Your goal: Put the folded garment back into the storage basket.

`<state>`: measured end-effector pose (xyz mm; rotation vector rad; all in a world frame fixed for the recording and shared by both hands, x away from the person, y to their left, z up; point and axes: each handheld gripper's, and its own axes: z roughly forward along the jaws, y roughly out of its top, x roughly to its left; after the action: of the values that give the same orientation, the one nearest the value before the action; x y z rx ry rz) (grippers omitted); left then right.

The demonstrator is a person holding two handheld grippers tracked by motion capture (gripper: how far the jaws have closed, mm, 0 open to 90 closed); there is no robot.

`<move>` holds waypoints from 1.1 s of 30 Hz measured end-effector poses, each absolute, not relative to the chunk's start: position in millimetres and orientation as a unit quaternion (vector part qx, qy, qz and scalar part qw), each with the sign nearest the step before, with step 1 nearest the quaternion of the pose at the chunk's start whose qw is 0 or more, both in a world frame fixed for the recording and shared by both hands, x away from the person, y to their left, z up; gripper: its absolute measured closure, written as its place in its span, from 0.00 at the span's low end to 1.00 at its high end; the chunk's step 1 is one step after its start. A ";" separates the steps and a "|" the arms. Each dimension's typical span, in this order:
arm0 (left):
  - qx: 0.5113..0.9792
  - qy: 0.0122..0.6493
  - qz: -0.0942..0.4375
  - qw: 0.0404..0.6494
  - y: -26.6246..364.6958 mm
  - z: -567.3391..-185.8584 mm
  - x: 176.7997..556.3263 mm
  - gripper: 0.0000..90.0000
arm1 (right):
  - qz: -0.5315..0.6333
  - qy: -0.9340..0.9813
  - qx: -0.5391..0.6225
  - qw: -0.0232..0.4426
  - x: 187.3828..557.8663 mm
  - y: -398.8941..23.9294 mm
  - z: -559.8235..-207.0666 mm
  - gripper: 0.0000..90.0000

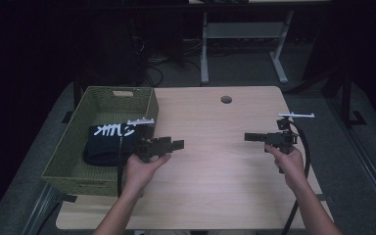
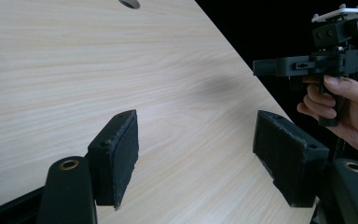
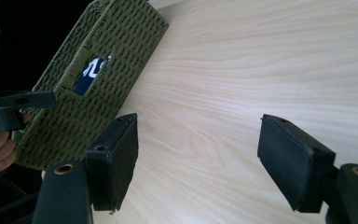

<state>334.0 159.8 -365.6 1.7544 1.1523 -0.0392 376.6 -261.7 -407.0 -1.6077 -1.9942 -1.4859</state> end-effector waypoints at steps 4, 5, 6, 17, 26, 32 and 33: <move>0.727 0.475 -0.021 0.495 155.0 -371.8 335.4 0.34 | -0.499 -0.668 -0.545 0.088 371.9 -269.2 -411.8 0.31; 0.726 0.476 -0.021 0.495 154.0 -373.0 335.7 0.34 | -0.497 -0.667 -0.548 0.090 371.0 -271.3 -412.9 0.31; 0.727 0.476 -0.023 0.494 153.4 -374.1 336.1 0.33 | -0.496 -0.666 -0.550 0.089 370.2 -273.2 -414.0 0.31; 0.728 0.475 -0.029 0.493 147.1 -386.1 335.0 0.32 | -0.484 -0.667 -0.560 0.085 358.2 -289.2 -422.3 0.31; 0.726 0.475 -0.031 0.496 144.0 -395.5 333.4 0.31 | -0.478 -0.663 -0.569 0.089 344.9 -302.2 -437.3 0.31; 0.730 0.474 -0.033 0.492 139.1 -402.4 332.6 0.31 | -0.478 -0.660 -0.573 0.091 337.1 -309.0 -442.3 0.30; 0.730 0.474 -0.035 0.491 137.7 -403.9 332.3 0.30 | -0.477 -0.661 -0.572 0.091 336.2 -309.5 -443.2 0.30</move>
<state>332.3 137.7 -403.9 1.7716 1.1512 -0.0852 336.2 -309.5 -443.2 -1.7000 -1.9632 -1.4187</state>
